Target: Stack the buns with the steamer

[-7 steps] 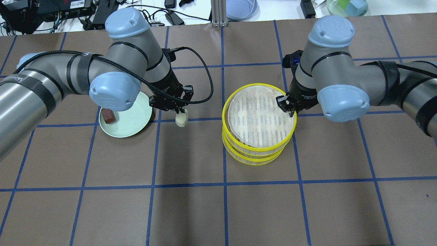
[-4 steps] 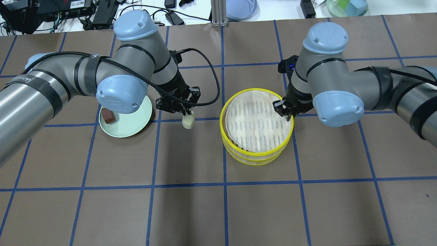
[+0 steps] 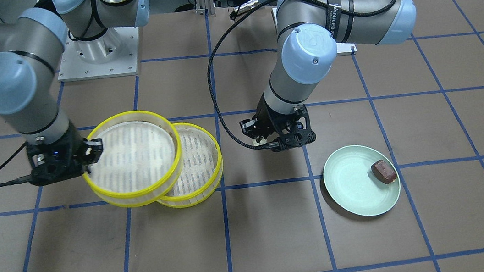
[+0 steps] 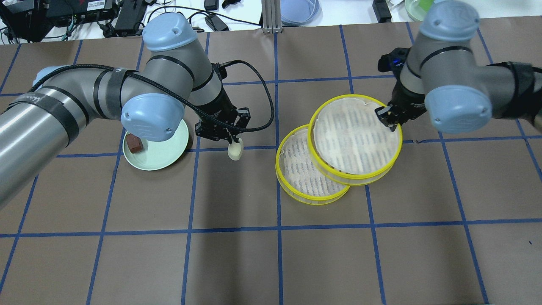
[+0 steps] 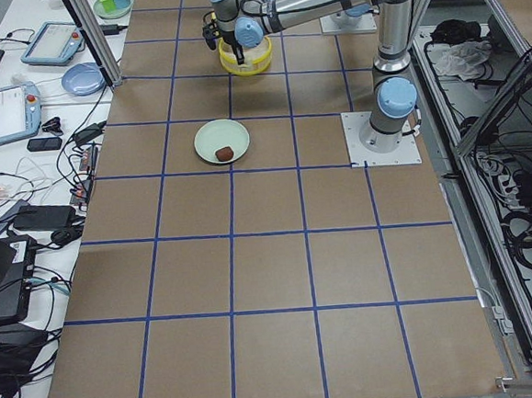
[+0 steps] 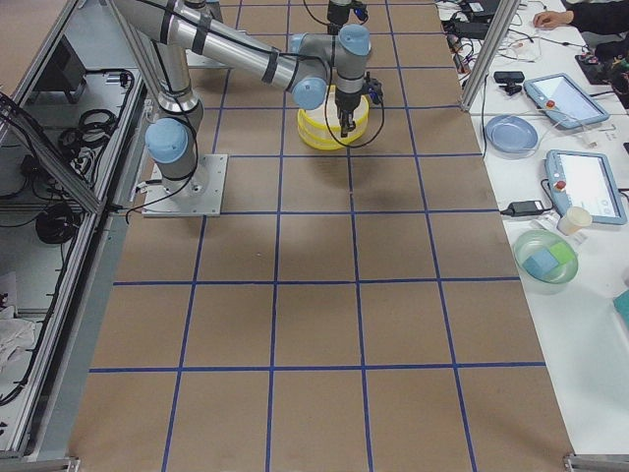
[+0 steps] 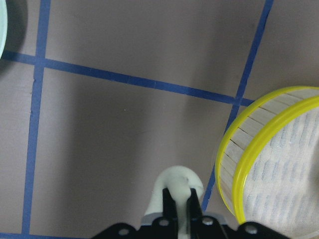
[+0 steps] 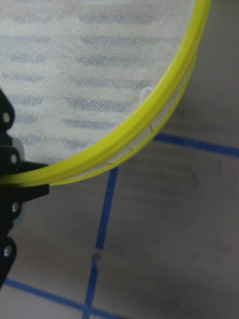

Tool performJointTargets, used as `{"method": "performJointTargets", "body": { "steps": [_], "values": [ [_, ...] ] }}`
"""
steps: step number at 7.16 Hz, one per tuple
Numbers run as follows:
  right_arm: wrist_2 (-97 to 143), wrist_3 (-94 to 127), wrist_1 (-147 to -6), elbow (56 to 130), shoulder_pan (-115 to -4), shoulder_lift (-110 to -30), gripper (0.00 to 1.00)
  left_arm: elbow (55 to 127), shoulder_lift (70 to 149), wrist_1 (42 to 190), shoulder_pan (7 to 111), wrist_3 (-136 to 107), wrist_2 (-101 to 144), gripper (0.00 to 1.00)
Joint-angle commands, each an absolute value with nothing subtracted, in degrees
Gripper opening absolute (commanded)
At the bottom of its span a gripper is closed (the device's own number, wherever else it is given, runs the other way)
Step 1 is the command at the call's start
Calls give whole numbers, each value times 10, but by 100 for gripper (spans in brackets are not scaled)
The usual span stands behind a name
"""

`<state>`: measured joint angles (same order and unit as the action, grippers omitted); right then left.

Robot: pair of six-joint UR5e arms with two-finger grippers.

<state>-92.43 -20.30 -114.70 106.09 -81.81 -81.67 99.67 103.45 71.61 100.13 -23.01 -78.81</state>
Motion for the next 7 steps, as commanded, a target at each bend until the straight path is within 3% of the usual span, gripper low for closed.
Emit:
{"method": "performJointTargets", "body": {
  "steps": [1,3,7],
  "values": [
    [-925,-283,-1141,1053,-748,-816,0,997,1048,700,1022,-270,-776,0],
    [-924,-282,-1138,1054,-748,-816,0,995,1080,602,1071,-359,-766,0],
    [-923,-279,-1136,1055,-748,-817,0,924,1160,564,1136,-510,-723,0]
  ]
}}
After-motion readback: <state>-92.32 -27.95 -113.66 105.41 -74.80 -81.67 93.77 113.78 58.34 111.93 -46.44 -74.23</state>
